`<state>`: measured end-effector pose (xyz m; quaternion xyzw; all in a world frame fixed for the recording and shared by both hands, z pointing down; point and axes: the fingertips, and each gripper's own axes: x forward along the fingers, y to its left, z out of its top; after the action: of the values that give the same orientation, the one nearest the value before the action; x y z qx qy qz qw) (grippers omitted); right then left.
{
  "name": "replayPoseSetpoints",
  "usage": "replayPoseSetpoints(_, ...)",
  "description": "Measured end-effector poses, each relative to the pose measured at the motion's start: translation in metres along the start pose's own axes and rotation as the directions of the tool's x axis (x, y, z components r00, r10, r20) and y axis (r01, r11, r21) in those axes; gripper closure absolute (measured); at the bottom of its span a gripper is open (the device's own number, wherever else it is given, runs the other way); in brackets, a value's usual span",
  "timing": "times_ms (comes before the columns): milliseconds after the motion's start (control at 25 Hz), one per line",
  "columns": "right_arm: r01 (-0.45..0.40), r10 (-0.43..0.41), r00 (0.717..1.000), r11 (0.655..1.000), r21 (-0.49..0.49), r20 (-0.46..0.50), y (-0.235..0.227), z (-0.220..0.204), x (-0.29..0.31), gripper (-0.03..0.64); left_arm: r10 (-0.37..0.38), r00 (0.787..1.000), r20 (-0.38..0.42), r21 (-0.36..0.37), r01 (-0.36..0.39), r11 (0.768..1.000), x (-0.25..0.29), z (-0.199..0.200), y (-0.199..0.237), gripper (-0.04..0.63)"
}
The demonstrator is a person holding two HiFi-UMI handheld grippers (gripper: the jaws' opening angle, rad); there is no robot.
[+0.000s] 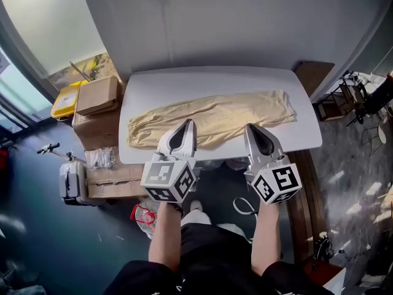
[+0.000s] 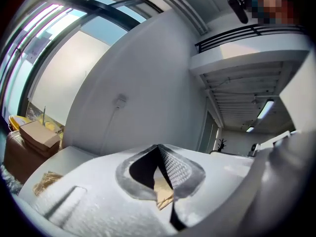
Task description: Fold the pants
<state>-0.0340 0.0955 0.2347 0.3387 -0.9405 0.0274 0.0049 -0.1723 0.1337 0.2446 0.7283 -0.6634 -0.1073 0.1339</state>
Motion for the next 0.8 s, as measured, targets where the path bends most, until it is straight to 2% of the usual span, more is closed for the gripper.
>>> replayPoseSetpoints(160,0.018,-0.017,0.999,1.0,0.015,-0.052,-0.014,-0.025,0.02,0.611,0.003,0.999,-0.045,-0.018,-0.004,1.0,0.024,-0.016,0.019,0.591)
replayPoseSetpoints(280,0.057,-0.055,0.996,0.998,0.038,-0.071,-0.036,-0.033,0.026,0.611,-0.014,0.997,-0.073,-0.025,0.012,1.0,0.04,-0.026,0.019,0.591)
replayPoseSetpoints(400,0.062,-0.058,0.995,0.997,0.052,-0.077,-0.051,-0.035,0.037,0.611,-0.014,0.997,-0.08,-0.025,0.012,1.0,0.055,-0.029,0.019,0.591)
replayPoseSetpoints(800,-0.096,0.097,0.994,0.995,0.028,-0.042,-0.074,-0.022,0.093,0.612,0.073,0.997,-0.031,0.024,-0.072,0.997,0.103,-0.007,0.028,0.591)
